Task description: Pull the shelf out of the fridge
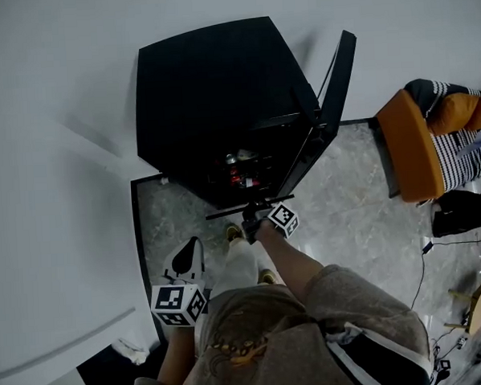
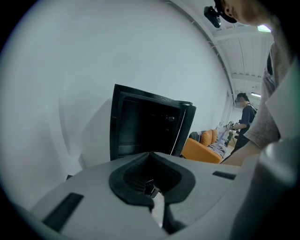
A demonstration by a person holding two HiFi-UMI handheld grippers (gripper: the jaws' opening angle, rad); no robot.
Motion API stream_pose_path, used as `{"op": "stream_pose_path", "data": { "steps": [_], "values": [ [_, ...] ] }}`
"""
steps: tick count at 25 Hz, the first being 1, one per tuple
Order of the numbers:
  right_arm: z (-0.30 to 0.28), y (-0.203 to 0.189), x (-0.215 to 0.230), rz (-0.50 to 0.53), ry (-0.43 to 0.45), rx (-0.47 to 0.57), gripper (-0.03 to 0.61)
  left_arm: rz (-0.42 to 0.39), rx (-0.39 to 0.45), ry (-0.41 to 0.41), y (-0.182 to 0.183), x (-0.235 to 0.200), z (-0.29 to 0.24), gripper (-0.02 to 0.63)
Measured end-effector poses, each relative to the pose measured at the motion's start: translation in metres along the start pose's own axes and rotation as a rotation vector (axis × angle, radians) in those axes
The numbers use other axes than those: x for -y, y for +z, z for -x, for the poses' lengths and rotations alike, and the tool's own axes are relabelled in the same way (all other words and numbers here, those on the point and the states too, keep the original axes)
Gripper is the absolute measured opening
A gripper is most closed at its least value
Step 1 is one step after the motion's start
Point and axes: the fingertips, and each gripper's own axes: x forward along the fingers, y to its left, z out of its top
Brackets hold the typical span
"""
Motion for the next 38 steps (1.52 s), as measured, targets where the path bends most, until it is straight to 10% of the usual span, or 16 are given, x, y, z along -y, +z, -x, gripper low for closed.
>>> {"op": "stream_pose_path", "data": {
  "steps": [38],
  "values": [
    [0.176, -0.014, -0.138, 0.049, 0.112, -0.228, 0.028, 0.009, 0.161, 0.011, 0.000, 0.053, 0.060, 0.006]
  ]
}}
